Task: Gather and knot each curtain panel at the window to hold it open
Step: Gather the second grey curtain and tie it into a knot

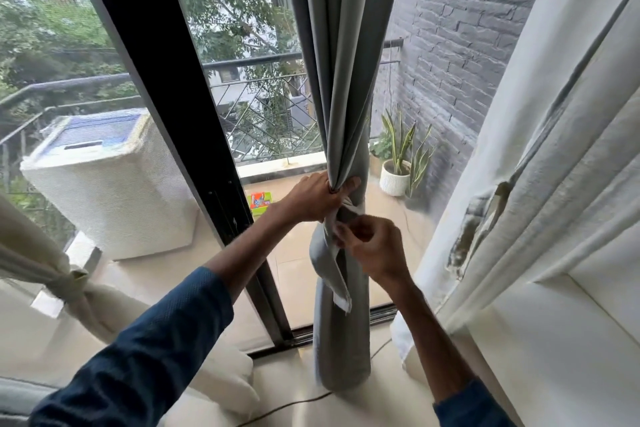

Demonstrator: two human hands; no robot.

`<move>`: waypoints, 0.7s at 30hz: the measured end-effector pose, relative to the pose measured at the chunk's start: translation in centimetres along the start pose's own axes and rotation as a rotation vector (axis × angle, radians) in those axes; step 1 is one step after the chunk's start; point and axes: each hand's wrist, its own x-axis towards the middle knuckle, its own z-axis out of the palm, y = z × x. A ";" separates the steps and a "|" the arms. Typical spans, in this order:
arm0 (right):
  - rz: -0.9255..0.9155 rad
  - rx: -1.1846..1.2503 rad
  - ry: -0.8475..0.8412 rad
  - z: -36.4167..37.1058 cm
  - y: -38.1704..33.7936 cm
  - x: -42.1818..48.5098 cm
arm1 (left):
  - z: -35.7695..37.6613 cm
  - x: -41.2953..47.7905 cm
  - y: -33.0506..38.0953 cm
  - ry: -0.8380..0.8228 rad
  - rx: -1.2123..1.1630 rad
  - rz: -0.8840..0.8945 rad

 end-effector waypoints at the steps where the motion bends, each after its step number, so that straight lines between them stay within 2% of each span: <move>1: 0.001 -0.065 -0.033 0.3 -0.1 -0.3 | 0.0 0.0 0.1 0.007 -0.013 -0.009; 6: 0.010 -0.303 -0.155 2.6 1.5 -1.7 | 0.5 0.0 0.6 0.068 -0.043 -0.052; 11: 0.020 -0.320 -0.230 2.5 1.9 -2.4 | 0.6 0.1 0.2 0.125 -0.101 -0.113; 17: -0.002 -0.395 -0.124 -1.8 3.0 -0.4 | 0.0 -0.1 -0.3 0.063 -0.227 -0.233; 21: -0.052 -0.356 0.010 -5.8 3.9 0.7 | -0.1 -0.2 0.1 0.009 -0.335 -0.234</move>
